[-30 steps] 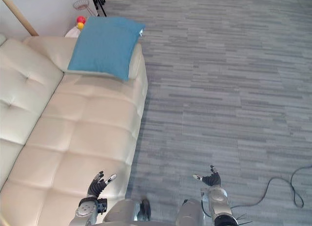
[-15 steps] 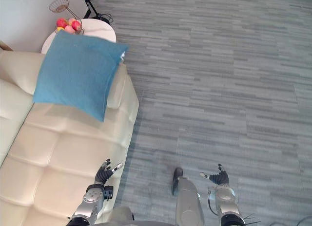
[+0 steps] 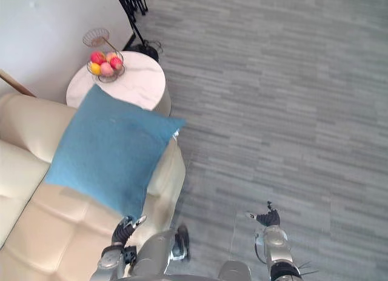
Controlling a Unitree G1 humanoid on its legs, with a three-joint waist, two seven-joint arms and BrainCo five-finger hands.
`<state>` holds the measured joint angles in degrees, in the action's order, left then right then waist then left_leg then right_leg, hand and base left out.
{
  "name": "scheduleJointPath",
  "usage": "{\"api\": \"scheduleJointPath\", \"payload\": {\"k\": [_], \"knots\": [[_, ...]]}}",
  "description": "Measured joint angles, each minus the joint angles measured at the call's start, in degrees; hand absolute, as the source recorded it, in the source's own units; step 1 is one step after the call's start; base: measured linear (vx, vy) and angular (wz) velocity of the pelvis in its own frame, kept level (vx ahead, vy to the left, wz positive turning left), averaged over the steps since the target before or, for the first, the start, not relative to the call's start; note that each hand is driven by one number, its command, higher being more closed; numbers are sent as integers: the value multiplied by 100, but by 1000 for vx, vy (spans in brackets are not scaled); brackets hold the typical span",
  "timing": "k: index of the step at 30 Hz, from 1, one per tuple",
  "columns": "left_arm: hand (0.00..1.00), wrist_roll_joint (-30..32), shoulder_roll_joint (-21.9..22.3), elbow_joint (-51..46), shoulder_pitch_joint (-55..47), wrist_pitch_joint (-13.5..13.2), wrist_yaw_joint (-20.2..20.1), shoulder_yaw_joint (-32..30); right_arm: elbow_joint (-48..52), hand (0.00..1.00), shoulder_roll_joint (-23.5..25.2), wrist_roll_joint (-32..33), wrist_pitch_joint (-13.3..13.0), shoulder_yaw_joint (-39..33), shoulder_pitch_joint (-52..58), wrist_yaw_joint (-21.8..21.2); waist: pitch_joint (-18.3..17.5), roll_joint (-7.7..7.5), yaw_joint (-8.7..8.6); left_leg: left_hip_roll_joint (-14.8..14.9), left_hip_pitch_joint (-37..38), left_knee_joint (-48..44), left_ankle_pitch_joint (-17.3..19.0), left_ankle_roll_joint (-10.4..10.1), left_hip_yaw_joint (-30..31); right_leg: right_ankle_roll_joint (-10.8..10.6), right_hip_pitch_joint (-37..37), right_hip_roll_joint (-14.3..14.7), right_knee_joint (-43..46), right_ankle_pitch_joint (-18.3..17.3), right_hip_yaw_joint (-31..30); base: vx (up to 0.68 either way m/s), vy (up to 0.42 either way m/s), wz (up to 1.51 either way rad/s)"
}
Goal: Pick up cushions and gather them together orderly.
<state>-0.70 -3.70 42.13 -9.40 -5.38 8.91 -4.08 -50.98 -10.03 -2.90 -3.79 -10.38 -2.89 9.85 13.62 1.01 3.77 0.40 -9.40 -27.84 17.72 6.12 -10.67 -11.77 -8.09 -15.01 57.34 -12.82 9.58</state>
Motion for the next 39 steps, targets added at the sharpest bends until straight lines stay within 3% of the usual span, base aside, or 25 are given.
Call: {"api": "scheduleJointPath", "payload": {"k": [2,3,4,5,6,7,8,9,10,11,13,15,17,18,20,24,27,28,30,32,34,35,36,39], "knots": [[0,-34,-28,22,-66,16,14,-3,-2,0,23,-2,1,15,81,-4,-12,10,-1,-92,479,230,2,-1,372,418,-460,56,-99,-260,202,516,-38,85],[0,-46,-47,35,-84,19,14,-8,10,0,19,-2,-3,14,113,-4,-25,61,-5,-83,664,394,1,-4,726,617,-740,305,-626,-421,159,495,-90,97],[0,-53,-44,72,-63,19,17,-11,19,0,8,-1,-10,14,118,-8,-22,109,-18,-52,732,442,0,-5,945,667,-862,540,-1017,-449,7,554,-190,149],[0,-80,-37,99,-46,19,44,-8,112,0,7,0,-12,9,214,-10,-39,120,-134,-48,784,436,-2,-36,1419,588,-1155,969,-1949,-403,-716,527,-241,179],[0,-86,-21,143,-21,19,86,-10,214,0,6,0,-14,-10,306,-7,-43,108,-166,-76,782,322,36,-203,1650,429,-1268,1190,-2443,-287,-1262,523,-266,194],[0,-86,-5,156,-21,19,122,-13,228,0,7,0,-13,-31,379,-6,-59,84,-171,-91,798,247,101,-384,1768,435,-1255,1259,-2858,-50,-1612,456,-285,191],[0,-87,-11,166,-39,18,137,-54,232,0,41,2,-10,-33,553,-4,-118,-25,-156,-152,823,21,289,-694,2028,463,-1144,1229,-3679,1087,-1995,414,-289,183],[0,-100,150,249,-1,38,178,-131,193,0,6,2,26,-39,570,-5,-160,232,-21,74,742,-90,389,-934,2277,547,-1031,1290,-3465,999,-1611,393,-291,166],[0,-100,190,234,-26,34,181,-120,225,0,15,4,27,-49,571,1,-219,293,33,163,701,-48,293,-1090,2311,597,-1023,1277,-3431,965,-1465,297,-274,143],[0,-113,244,231,-24,24,195,-116,388,0,20,7,-4,-53,491,0,-236,291,17,230,660,137,37,-1300,2348,702,-937,1140,-3455,866,-1067,212,-242,120],[0,-171,308,189,60,-2,194,-96,570,0,-9,8,-110,-80,455,1,-236,295,34,383,666,395,-283,-1424,2206,765,-677,987,-3608,797,-540,210,-291,166],[0,-221,304,107,62,-38,176,-29,545,0,4,15,-144,-87,409,1,-242,252,31,575,531,529,-504,-1556,1659,798,-316,851,-3831,779,-65,129,-212,168],[0,-222,277,80,68,-70,114,176,451,0,12,57,-153,-224,395,5,-316,205,13,867,349,666,-677,-1211,65,802,37,663,-4158,776,626,29,-64,155],[0,-222,271,48,82,-76,112,206,436,0,0,60,-153,-265,388,6,-331,211,17,892,305,698,-713,-1087,-310,795,88,610,-4226,771,749,-10,25,124],[0,-218,147,4,94,-128,112,265,304,0,109,67,-146,-286,301,0,-350,84,23,909,153,792,-825,-898,-1068,765,225,485,-4483,791,1106,-44,68,108],[0,-213,-158,22,-65,-125,108,335,202,0,302,65,-127,-270,272,0,-410,-23,29,761,196,999,-875,-812,-1031,693,335,446,-4571,848,1234,-89,53,38],[0,-212,-229,49,-71,-128,111,331,176,0,263,58,-79,-299,258,13,-406,-94,-11,535,231,1060,-727,-625,-1083,562,7,24,-3730,378,1180,-123,55,19],[0,-212,-227,78,-78,-123,110,342,170,0,268,55,-43,-288,303,11,-368,-210,-93,397,246,1044,-637,-577,-1054,464,-63,-154,-3368,205,1131,-94,24,22],[0,-206,-258,90,-123,-123,112,348,173,0,276,57,-15,-288,349,12,-418,-246,-197,242,281,1044,-601,-537,-927,407,-129,-236,-3038,69,815,-39,4,30],[0,-201,-330,122,-51,-123,114,361,175,0,269,60,-9,-320,378,18,-399,-247,-370,225,322,1052,-595,-522,-690,529,-263,-114,-2648,218,165,55,-11,53],[0,-199,-454,113,70,-127,121,348,215,0,272,69,-9,-337,455,23,-366,-190,-438,363,303,1030,-630,-576,-458,485,-452,289,-2868,93,-521,77,-47,44],[0,-199,-513,114,115,-132,124,338,246,0,270,73,-9,-341,491,25,-383,-222,-454,366,280,1030,-657,-627,-359,468,-457,427,-3188,116,-812,43,-115,54],[0,-201,-623,117,168,-135,127,336,311,0,274,87,-11,-457,569,24,-462,-385,-511,321,183,961,-657,-728,-259,476,-410,509,-3661,330,-1079,96,-181,72],[0,-205,-531,78,319,-155,121,331,570,0,79,145,-12,-917,562,124,-421,-270,-579,439,126,933,-718,-786,-48,547,-335,631,-3689,373,-950,137,-156,30]]}}
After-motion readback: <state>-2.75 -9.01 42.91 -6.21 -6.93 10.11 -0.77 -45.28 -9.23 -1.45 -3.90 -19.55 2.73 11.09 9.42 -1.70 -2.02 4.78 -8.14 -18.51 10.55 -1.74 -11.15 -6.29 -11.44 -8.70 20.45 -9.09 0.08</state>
